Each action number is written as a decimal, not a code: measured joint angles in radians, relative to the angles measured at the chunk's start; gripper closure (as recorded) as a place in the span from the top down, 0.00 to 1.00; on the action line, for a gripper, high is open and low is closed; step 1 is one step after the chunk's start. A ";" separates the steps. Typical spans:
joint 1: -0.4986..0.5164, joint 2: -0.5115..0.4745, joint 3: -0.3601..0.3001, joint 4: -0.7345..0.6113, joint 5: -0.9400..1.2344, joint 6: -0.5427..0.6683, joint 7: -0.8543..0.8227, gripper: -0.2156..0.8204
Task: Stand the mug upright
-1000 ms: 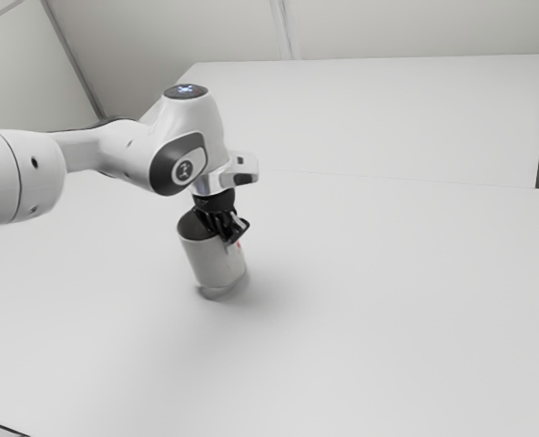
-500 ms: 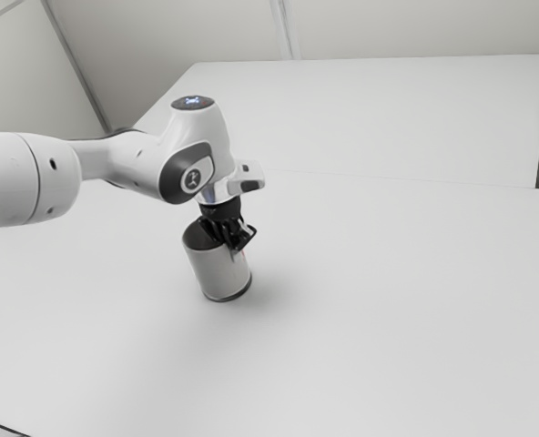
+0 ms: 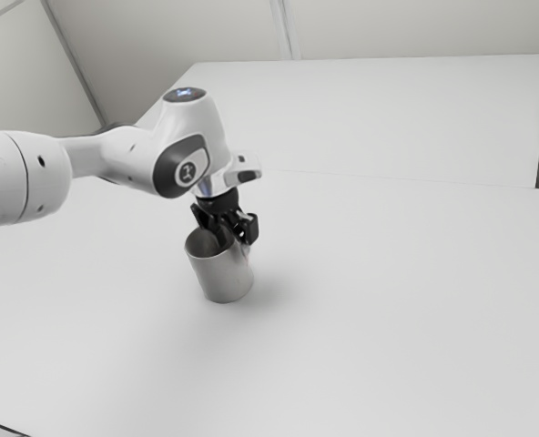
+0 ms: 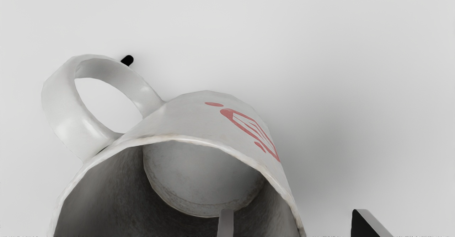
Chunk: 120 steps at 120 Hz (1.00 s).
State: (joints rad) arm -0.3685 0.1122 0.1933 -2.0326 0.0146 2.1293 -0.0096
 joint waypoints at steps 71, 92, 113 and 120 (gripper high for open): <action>0.031 -0.076 -0.011 0.086 0.016 -0.084 0.001 0.71; 0.068 -0.030 -0.024 0.242 0.017 -0.164 0.025 0.74; 0.210 -0.005 -0.100 0.404 0.018 -0.262 0.087 0.76; 0.267 -0.013 -0.140 0.457 0.018 -0.298 0.108 0.76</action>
State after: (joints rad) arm -0.1012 0.0994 0.0529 -1.5757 0.0329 1.8316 0.0986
